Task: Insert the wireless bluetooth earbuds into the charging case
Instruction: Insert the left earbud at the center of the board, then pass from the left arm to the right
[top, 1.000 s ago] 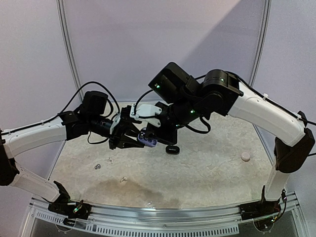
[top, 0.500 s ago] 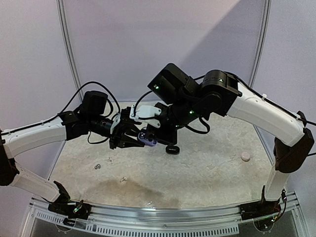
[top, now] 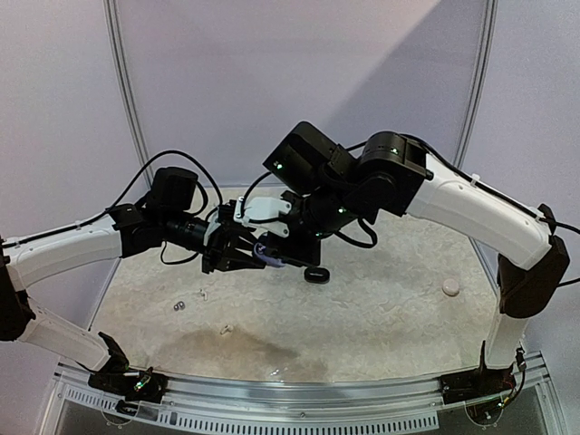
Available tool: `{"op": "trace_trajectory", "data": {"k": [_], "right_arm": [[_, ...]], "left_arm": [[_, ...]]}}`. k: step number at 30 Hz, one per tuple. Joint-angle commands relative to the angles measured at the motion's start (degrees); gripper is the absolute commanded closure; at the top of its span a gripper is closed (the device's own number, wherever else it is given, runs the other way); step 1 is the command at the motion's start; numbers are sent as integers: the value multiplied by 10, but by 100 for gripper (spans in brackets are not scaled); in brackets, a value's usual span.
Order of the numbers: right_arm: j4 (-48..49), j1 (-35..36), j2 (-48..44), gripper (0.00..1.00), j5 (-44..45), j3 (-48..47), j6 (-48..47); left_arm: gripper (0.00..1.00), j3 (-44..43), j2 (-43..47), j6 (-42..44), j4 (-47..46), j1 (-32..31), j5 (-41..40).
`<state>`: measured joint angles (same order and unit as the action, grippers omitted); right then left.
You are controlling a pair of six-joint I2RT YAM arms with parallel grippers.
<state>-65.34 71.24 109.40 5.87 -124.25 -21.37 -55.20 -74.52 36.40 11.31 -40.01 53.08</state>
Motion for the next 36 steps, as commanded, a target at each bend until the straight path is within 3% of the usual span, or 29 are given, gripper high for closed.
{"op": "trace_trajectory", "data": {"k": [1, 10, 16, 25, 28, 32, 34, 36], "right_arm": [[-1, 2, 18, 87, 19, -11, -3], [3, 2, 15, 79, 14, -51, 17], [62, 2, -36, 73, -30, -59, 60], [287, -29, -190, 50, -31, 124, 170], [289, -58, -190, 49, -4, 133, 254], [275, -64, -158, 44, 32, 132, 299], [297, -65, -144, 36, 7, 148, 312], [366, -65, -144, 23, -61, 192, 309]], "left_arm": [[100, 4, 13, -5, -20, -3, 21], [100, 6, 13, -23, -20, -1, 20], [100, 35, 13, -151, -114, 21, 21], [100, 60, 35, -307, -210, 77, -3], [100, 66, 58, -328, -198, 119, -14], [100, 92, 98, -351, -183, 186, -8], [100, 117, 124, -360, -192, 208, -6], [100, 131, 146, -376, -216, 216, 0]]}}
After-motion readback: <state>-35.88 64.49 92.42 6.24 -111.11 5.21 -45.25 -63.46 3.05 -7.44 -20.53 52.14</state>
